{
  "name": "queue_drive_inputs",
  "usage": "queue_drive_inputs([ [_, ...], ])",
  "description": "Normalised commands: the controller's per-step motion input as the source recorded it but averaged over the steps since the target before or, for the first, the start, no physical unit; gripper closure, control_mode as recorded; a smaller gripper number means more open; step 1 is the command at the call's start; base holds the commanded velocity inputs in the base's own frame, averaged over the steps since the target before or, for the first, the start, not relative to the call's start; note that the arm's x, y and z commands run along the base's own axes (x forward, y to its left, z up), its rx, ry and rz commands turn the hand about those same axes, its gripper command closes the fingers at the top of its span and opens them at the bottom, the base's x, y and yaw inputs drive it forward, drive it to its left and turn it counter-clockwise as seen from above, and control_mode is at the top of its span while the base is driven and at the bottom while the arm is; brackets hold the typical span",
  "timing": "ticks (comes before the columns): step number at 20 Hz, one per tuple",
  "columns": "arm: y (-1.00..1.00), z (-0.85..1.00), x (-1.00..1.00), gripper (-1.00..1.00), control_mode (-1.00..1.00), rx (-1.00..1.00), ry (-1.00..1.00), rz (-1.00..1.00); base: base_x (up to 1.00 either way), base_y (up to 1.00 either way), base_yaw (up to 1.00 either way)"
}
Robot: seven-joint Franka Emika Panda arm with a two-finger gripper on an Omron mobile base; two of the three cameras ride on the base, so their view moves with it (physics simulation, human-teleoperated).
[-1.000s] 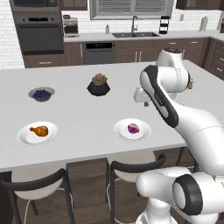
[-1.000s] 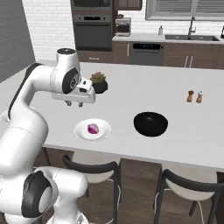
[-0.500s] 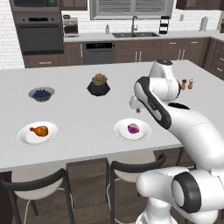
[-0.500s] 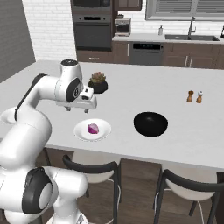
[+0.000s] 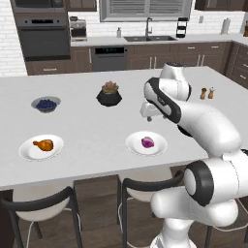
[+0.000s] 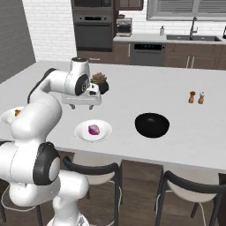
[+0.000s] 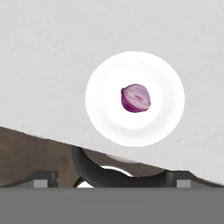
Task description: Pick the chicken drumstick and onion from their plates and place them in the bowl. Then put the bowl in the fridge.
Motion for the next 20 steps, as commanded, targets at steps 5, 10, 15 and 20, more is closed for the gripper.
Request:
queue_drive_inputs([
  [5,0.0,-0.42,0.12,-1.0,-1.0,-0.03,0.0,0.37,0.0,0.0,0.0],
  [10,-0.03,-0.59,0.27,-1.0,-1.0,-0.07,-0.01,0.23,0.0,0.0,0.0],
  [15,-0.09,-0.45,0.2,-1.0,-1.0,-0.03,0.0,0.09,0.0,0.0,0.0],
  [20,-0.01,-0.21,0.27,-1.0,-1.0,0.0,0.0,0.02,0.0,0.0,0.0],
])
